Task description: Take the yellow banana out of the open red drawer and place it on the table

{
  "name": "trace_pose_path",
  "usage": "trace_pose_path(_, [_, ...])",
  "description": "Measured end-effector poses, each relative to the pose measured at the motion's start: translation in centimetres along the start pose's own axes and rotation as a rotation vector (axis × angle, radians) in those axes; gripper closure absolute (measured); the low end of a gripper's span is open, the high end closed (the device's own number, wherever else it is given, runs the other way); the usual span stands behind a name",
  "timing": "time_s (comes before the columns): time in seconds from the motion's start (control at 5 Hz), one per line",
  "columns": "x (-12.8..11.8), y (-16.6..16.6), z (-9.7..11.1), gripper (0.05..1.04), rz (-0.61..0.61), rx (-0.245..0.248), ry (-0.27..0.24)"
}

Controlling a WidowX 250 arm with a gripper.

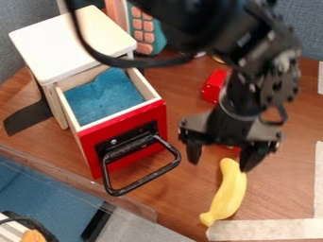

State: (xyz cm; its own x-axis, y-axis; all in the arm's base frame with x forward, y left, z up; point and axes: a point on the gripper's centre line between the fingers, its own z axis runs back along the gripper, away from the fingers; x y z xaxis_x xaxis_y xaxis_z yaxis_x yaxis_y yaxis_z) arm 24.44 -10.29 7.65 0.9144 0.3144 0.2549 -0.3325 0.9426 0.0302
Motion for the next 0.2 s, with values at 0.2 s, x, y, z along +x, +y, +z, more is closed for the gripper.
trace_pose_path(0.2, [-0.06, 1.40, 3.39, 0.083, 0.009, -0.008, -0.020])
